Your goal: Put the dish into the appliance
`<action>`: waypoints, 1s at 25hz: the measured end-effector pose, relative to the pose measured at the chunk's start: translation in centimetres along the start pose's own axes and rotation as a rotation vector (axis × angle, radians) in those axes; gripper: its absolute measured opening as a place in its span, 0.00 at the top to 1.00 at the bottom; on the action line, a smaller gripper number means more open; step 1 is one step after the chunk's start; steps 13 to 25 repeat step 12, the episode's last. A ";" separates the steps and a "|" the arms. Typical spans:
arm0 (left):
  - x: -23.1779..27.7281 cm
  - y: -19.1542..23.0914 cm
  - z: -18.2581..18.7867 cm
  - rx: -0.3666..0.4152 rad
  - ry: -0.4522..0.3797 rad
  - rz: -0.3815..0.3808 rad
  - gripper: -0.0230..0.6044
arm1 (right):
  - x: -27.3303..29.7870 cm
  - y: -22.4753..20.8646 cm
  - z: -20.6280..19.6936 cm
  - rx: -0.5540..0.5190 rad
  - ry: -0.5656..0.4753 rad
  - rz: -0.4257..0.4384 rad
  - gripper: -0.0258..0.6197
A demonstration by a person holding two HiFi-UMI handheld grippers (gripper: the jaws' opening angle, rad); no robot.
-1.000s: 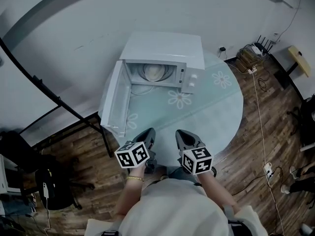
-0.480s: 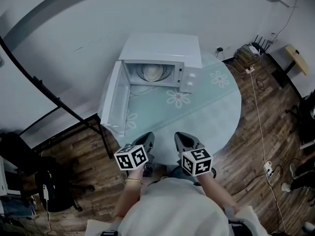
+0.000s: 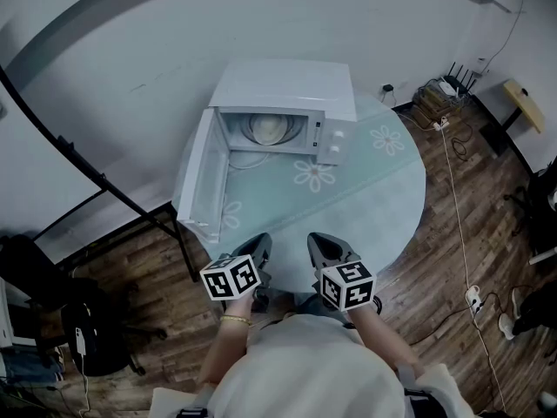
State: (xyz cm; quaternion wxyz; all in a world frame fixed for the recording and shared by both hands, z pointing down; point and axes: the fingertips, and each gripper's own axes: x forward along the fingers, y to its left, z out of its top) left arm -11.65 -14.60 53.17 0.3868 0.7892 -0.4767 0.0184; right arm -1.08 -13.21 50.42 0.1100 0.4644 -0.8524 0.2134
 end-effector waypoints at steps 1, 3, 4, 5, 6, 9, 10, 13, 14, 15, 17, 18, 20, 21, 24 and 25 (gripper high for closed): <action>0.0 0.0 0.0 0.000 0.000 0.001 0.95 | 0.0 0.0 0.0 -0.001 0.000 0.000 0.95; 0.1 0.1 0.0 0.002 -0.001 0.003 0.95 | 0.1 -0.1 0.1 -0.004 -0.001 0.001 0.95; 0.2 0.2 0.1 0.004 -0.001 0.005 0.95 | 0.2 -0.1 0.1 -0.005 -0.002 0.001 0.95; 0.2 0.2 0.1 0.006 -0.001 0.005 0.95 | 0.2 -0.1 0.2 -0.007 -0.002 0.002 0.95; 0.2 0.1 0.1 0.006 -0.001 0.004 0.95 | 0.2 -0.1 0.2 -0.007 -0.002 0.003 0.95; 0.3 -0.1 0.0 0.006 0.006 0.002 0.95 | 0.1 -0.1 0.2 -0.008 0.001 0.003 0.95; 0.3 -0.1 -0.1 0.007 0.007 0.002 0.95 | 0.1 -0.1 0.2 -0.008 0.001 0.003 0.95; 0.2 -0.2 -0.1 0.007 0.010 0.004 0.95 | 0.1 -0.1 0.3 -0.008 0.001 0.004 0.95; 0.2 -0.2 -0.1 0.007 0.010 0.004 0.95 | 0.1 -0.1 0.3 -0.008 0.001 0.004 0.95; 0.2 -0.2 -0.1 0.007 0.010 0.004 0.95 | 0.1 -0.1 0.3 -0.008 0.001 0.004 0.95; 0.2 -0.2 -0.1 0.007 0.010 0.004 0.95 | 0.1 -0.1 0.3 -0.008 0.001 0.004 0.95; 0.2 -0.2 -0.1 0.007 0.010 0.004 0.95 | 0.1 -0.1 0.3 -0.008 0.001 0.004 0.95; 0.2 -0.2 -0.1 0.007 0.010 0.004 0.95 | 0.1 -0.1 0.3 -0.008 0.001 0.004 0.95; 0.2 -0.2 -0.1 0.007 0.010 0.004 0.95 | 0.1 -0.1 0.3 -0.008 0.001 0.004 0.95; 0.2 -0.2 -0.1 0.007 0.010 0.004 0.95 | 0.1 -0.1 0.3 -0.008 0.001 0.004 0.95; 0.2 -0.2 -0.1 0.007 0.010 0.004 0.95 | 0.1 -0.1 0.3 -0.008 0.001 0.004 0.95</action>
